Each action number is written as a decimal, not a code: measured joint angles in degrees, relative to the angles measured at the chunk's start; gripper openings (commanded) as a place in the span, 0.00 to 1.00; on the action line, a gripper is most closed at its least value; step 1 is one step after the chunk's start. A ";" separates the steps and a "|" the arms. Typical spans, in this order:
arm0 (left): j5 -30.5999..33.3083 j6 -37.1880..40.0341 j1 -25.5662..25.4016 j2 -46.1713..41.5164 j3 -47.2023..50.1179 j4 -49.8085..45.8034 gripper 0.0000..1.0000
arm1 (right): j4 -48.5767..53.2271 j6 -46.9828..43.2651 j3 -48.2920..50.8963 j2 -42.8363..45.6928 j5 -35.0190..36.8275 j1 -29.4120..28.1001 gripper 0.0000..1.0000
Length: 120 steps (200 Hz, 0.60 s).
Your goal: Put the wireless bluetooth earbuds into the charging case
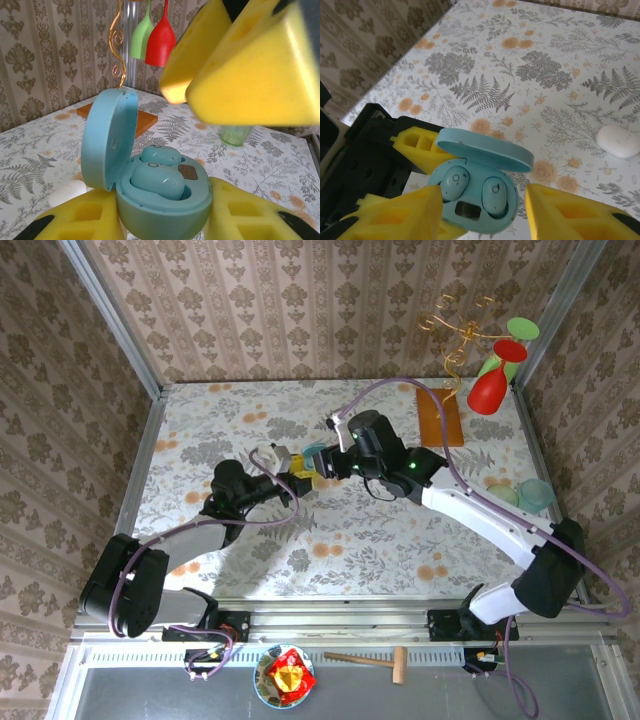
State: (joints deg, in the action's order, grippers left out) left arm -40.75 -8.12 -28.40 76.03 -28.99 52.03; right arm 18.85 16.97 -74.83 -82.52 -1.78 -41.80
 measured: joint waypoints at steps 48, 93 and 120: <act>-0.72 3.82 -0.44 -1.01 0.15 -0.11 0.28 | -3.10 5.81 0.57 0.92 -3.02 5.75 0.65; -0.87 5.42 -0.79 -1.70 0.33 0.15 0.27 | 2.16 7.26 -9.03 -5.05 -4.13 6.38 0.73; -0.22 5.86 -0.81 -3.15 0.85 0.15 0.27 | 5.40 7.30 -10.19 -7.45 -6.21 6.38 0.78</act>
State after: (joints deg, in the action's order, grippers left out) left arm -40.97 -2.26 -29.21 72.88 -28.14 52.18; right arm 24.25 24.27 -85.01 -89.97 -7.99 -35.42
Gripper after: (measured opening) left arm 0.351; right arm 0.764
